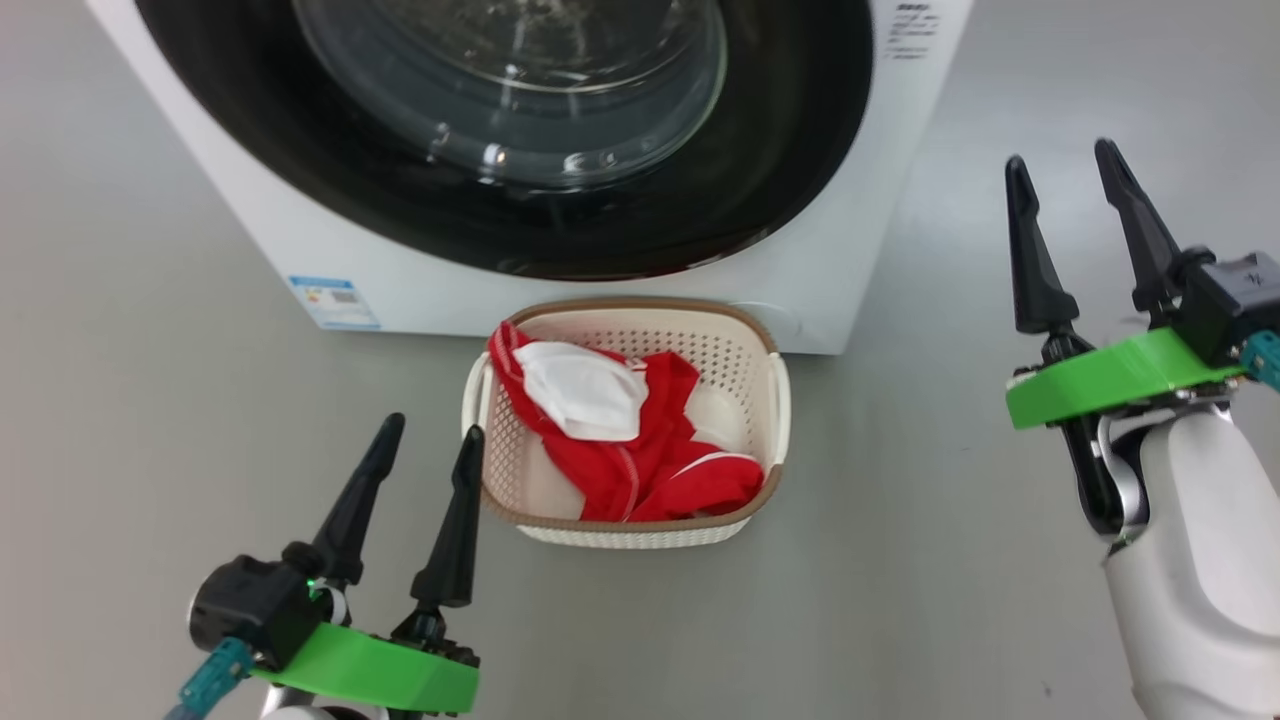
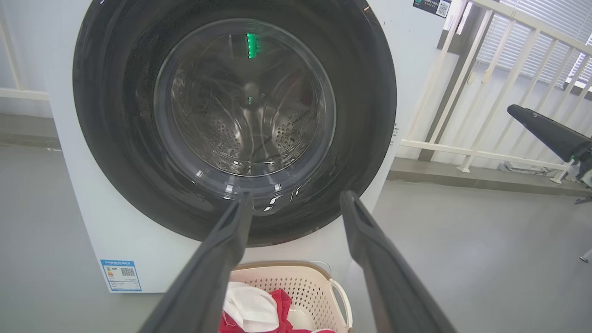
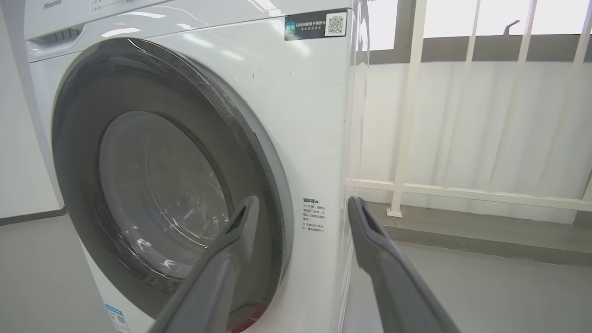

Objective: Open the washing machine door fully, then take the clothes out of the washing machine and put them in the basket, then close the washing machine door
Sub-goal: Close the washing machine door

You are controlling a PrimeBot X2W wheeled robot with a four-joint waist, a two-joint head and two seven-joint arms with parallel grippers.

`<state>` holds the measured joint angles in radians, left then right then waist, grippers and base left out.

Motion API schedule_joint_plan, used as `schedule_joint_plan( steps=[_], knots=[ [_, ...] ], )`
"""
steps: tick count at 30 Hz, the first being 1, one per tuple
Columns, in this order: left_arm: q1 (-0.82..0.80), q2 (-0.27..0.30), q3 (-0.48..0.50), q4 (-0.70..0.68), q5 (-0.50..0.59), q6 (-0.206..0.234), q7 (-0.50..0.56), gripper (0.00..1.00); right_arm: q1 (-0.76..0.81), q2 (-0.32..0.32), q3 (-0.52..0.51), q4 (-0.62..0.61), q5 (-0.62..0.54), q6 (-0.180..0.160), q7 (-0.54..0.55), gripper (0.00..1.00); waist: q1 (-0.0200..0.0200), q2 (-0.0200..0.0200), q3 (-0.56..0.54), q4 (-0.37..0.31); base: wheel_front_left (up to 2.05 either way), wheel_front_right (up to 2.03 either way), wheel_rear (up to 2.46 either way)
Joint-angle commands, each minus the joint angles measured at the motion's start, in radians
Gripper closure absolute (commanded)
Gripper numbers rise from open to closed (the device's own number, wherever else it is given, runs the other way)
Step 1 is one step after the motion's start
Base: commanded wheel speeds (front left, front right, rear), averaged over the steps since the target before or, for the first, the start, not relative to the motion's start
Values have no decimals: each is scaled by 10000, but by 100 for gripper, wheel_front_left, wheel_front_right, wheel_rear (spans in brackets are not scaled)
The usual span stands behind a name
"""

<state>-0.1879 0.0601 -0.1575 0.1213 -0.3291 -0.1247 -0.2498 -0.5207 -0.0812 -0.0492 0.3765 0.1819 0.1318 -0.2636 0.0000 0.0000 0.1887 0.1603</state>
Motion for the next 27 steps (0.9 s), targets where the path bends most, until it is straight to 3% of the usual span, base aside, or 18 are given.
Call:
schedule_joint_plan(
  steps=[1, 11, 27],
  knots=[
    [48, 256, 461, -399, 11, -59, -120, 0, 275, 140, 39, -425, -81, -11, 18, 0, 0, 0, -513, -548, 0, 0, 0],
    [649, 344, 966, -679, 288, -59, -120, 0, 1837, 228, -557, -1020, 92, -11, 18, 0, 0, 0, -1301, -1279, 0, 0, 0],
    [1683, 518, 1583, -700, 603, -59, -120, 0, 3717, 256, -816, -1937, -165, -11, 18, 0, 0, 0, -2142, -1765, 0, 0, 0]
  ],
)
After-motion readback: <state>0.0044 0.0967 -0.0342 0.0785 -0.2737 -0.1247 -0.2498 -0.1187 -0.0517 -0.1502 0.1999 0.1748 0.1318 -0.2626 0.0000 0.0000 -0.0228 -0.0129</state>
